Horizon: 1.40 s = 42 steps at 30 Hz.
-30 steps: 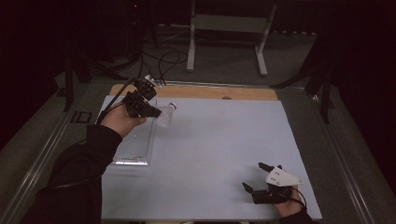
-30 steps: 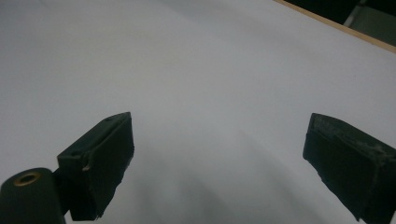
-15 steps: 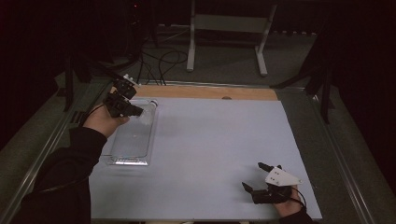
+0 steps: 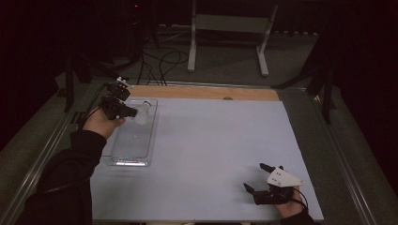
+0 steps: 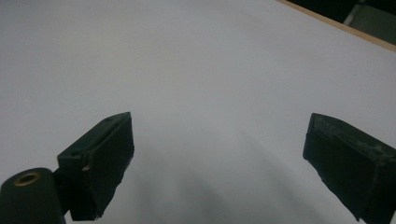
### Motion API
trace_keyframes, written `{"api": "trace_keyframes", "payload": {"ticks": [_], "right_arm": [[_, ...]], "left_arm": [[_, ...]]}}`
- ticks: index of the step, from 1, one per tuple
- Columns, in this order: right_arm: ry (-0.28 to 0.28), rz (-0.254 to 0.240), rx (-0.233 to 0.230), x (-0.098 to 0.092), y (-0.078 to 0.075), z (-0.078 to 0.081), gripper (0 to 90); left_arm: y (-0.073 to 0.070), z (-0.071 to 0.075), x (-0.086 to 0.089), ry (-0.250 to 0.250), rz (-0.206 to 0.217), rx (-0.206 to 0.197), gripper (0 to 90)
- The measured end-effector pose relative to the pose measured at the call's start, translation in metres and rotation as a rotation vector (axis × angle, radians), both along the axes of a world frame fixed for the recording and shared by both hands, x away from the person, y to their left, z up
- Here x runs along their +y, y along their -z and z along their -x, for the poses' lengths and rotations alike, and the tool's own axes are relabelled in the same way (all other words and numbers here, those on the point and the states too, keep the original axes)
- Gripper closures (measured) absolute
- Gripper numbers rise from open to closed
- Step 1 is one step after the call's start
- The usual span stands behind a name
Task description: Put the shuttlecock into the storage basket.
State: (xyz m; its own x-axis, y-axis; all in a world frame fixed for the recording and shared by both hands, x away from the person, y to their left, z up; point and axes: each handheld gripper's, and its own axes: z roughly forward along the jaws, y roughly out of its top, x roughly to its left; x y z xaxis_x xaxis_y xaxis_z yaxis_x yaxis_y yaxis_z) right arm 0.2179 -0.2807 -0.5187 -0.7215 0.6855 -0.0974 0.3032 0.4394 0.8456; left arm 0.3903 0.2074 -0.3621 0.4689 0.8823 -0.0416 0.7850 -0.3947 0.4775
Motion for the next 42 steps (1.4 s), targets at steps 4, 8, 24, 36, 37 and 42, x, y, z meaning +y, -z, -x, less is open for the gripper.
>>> {"api": "trace_keyframes", "payload": {"ticks": [4, 8, 24, 36, 37, 42], "right_arm": [[-0.003, 0.001, -0.001, 0.000, 0.000, 0.000, 8.6], [-0.001, -0.001, 0.002, 0.000, 0.000, 0.000, 8.6], [-0.004, 0.000, 0.007, 0.000, 0.000, 0.000, 8.6], [-0.006, -0.004, 0.008, 0.000, 0.001, 0.000, 8.6], [-0.007, 0.001, 0.008, 0.000, 0.000, 0.000, 8.6], [-0.008, -0.001, 0.010, 0.000, 0.001, 0.000, 8.6]], "left_arm": [[0.009, -0.002, 0.003, -0.022, 0.002, 0.003, 90.0], [0.017, -0.004, 0.005, -0.036, 0.011, 0.007, 90.0], [0.051, -0.013, 0.006, -0.079, 0.028, 0.023, 90.0], [0.072, -0.017, 0.002, -0.081, 0.021, 0.059, 90.0], [0.073, -0.017, 0.002, -0.085, 0.015, 0.056, 90.0], [0.081, -0.018, 0.000, -0.071, 0.018, 0.077, 90.0]]}}
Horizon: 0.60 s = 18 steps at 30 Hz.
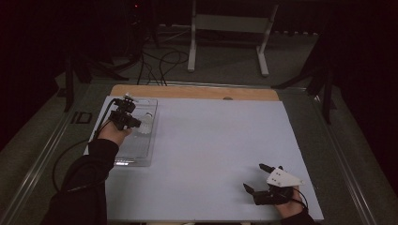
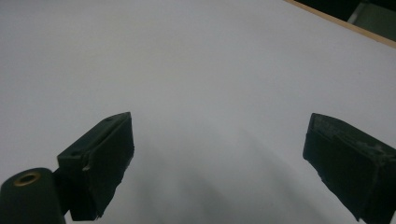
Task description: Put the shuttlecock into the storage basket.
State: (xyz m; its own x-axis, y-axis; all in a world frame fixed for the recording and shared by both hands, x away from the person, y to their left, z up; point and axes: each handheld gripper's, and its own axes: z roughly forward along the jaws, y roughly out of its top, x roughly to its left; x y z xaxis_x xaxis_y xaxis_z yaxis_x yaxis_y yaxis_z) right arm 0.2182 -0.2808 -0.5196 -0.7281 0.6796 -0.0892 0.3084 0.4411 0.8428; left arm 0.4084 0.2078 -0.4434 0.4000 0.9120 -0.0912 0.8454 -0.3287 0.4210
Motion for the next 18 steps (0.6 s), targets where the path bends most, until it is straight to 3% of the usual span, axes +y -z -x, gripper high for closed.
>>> {"api": "trace_keyframes", "payload": {"ticks": [13, 18], "right_arm": [[-0.003, 0.001, 0.002, 0.000, 0.000, 0.000, 8.6], [-0.001, 0.000, 0.002, 0.000, 0.000, 0.000, 8.6]], "left_arm": [[0.016, -0.002, 0.001, -0.001, -0.023, 0.029, 90.0], [0.021, -0.001, -0.003, 0.011, -0.052, 0.044, 90.0]]}}
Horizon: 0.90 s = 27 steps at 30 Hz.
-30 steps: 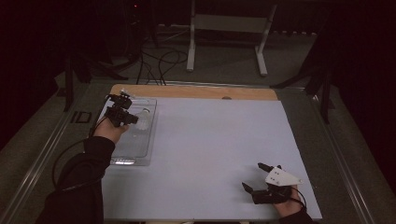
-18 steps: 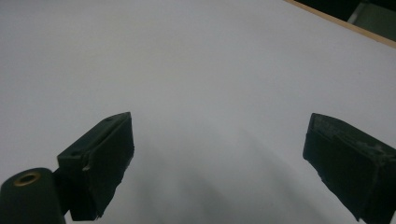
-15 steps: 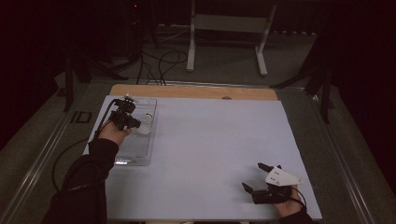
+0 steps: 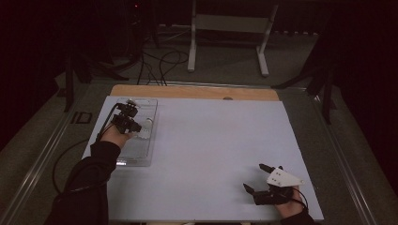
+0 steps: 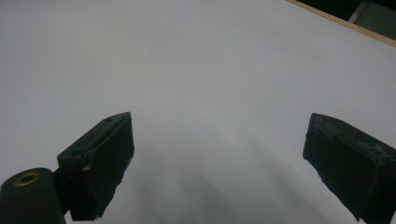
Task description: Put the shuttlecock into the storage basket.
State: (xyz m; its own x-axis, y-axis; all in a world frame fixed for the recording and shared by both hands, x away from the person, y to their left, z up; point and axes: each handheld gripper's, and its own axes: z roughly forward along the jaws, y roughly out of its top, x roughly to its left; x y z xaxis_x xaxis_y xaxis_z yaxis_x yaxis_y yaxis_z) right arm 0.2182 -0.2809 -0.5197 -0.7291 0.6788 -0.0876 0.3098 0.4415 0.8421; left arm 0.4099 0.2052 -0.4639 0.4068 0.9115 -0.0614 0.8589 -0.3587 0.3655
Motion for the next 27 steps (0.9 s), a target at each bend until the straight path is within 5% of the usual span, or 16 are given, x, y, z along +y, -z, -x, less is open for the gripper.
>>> {"api": "trace_keyframes", "payload": {"ticks": [10, 16, 21, 27], "right_arm": [[-0.001, 0.000, -0.002, 0.000, 0.000, 0.000, 8.6], [-0.001, 0.000, -0.001, 0.000, 0.000, 0.000, 8.6], [0.001, -0.002, -0.004, 0.000, 0.000, 0.000, 8.6], [0.001, -0.002, -0.005, 0.000, 0.000, 0.000, 8.6]], "left_arm": [[0.016, 0.001, -0.009, 0.071, -0.065, 0.099, 89.4], [0.020, 0.003, -0.013, 0.096, -0.094, 0.126, 83.4], [0.018, 0.008, -0.016, 0.112, -0.113, 0.146, 60.8], [0.011, 0.016, -0.014, 0.110, -0.146, 0.125, 38.4]]}}
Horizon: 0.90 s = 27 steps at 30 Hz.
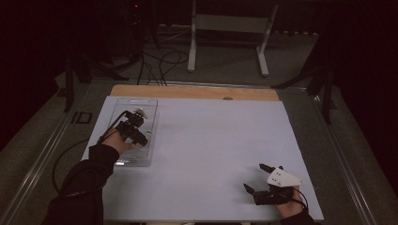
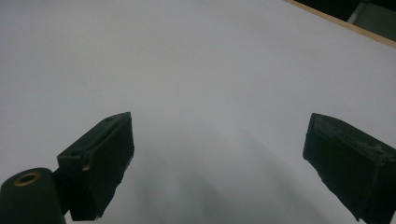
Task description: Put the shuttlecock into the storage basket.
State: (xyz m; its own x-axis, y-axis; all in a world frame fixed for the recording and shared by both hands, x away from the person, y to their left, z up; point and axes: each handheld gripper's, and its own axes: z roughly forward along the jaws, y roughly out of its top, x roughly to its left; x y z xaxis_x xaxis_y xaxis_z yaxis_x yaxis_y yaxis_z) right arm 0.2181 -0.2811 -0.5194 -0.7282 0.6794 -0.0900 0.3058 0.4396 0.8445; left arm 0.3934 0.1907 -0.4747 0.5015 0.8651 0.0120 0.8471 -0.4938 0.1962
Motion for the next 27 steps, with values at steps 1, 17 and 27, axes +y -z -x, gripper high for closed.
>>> {"api": "trace_keyframes", "payload": {"ticks": [1, 17, 27], "right_arm": [[0.001, 0.001, 0.000, 0.000, 0.000, 0.000, 8.6], [0.004, 0.008, 0.002, 0.001, -0.001, 0.000, 8.6], [0.002, 0.011, 0.000, 0.001, -0.001, 0.000, 8.6]], "left_arm": [[-0.001, 0.002, 0.001, 0.000, -0.002, -0.002, 35.8], [-0.027, 0.027, 0.010, 0.026, 0.061, -0.060, 20.6], [-0.042, 0.032, 0.009, 0.011, 0.083, -0.088, 7.3]]}}
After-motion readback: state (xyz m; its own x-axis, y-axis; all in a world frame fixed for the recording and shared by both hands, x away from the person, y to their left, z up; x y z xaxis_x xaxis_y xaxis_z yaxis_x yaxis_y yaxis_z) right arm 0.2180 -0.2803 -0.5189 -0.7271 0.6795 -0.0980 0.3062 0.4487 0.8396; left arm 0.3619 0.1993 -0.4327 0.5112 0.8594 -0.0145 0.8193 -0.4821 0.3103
